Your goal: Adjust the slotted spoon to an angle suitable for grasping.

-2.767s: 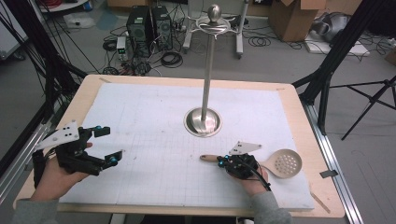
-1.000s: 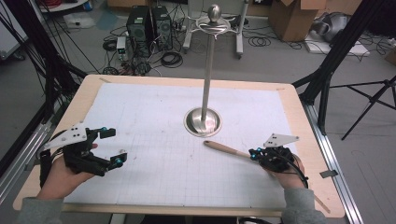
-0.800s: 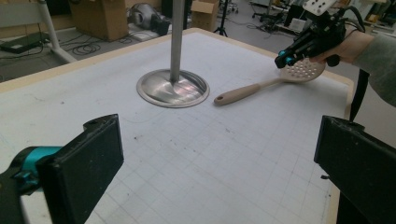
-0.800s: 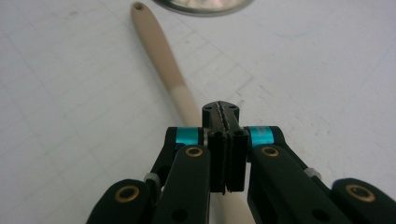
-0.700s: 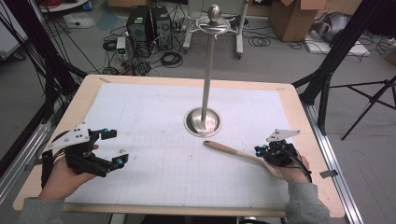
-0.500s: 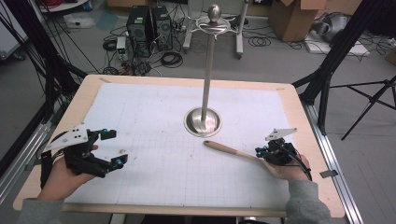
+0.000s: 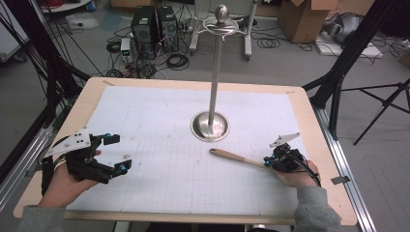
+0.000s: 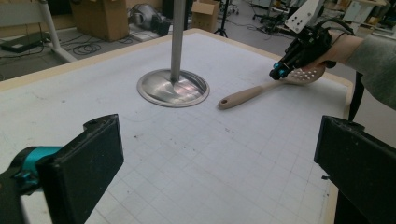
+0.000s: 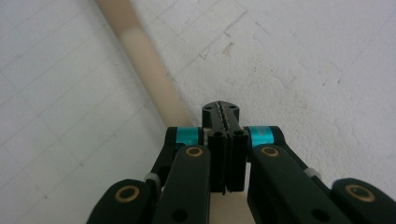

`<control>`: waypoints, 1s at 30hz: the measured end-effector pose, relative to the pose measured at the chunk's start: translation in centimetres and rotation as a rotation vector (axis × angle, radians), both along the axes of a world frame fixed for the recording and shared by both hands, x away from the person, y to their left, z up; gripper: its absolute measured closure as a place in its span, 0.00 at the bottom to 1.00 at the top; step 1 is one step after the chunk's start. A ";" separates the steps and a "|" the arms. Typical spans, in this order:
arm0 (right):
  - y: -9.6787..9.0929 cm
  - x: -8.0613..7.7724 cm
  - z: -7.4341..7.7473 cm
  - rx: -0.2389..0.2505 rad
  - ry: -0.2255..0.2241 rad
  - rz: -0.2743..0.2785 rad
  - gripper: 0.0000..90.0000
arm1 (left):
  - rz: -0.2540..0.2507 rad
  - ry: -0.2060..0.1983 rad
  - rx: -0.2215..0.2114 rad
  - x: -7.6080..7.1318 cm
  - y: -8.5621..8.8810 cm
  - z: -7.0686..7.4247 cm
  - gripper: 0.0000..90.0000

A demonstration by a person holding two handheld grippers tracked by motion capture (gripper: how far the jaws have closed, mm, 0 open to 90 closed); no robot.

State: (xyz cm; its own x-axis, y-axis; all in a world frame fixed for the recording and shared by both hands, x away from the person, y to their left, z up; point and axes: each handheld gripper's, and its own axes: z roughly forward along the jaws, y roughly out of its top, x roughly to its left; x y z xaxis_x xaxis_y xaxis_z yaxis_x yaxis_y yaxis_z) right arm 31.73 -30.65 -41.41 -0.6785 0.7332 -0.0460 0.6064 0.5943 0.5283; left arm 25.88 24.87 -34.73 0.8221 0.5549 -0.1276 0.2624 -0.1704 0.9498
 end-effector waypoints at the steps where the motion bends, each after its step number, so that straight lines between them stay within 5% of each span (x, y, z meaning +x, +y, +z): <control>1: 0.1 -0.1 0.0 0.001 0.003 -0.008 1.00 | 0.000 0.000 0.001 0.0 0.0 0.0 0.02; 16: 1.5 -2.7 0.4 -0.017 0.077 0.010 1.00 | 0.001 -0.008 -0.003 0.0 0.1 0.3 0.02; 18: 1.5 -2.7 0.4 -0.021 0.061 0.033 1.00 | -0.001 -0.009 -0.006 0.0 0.1 0.3 0.02; 22: 2.0 -2.8 1.1 0.081 0.015 0.110 1.00 | -0.003 -0.008 -0.004 0.0 0.0 0.3 0.02; 27: 3.6 -2.7 1.0 0.098 0.010 0.219 1.00 | 0.001 -0.006 0.000 0.0 0.1 0.2 0.02; 30: 4.2 -2.4 0.6 0.071 0.014 0.239 1.00 | 0.001 -0.005 0.002 0.0 0.1 0.2 0.02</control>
State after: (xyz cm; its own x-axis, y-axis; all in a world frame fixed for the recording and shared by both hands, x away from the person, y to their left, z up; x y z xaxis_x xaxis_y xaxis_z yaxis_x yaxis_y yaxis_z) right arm 29.35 -26.42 -40.78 -0.8330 0.5532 0.0103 0.4607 0.6830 0.5668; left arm 25.83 24.92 -34.54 0.8221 0.5560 -0.1226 0.2581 -0.1721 0.9507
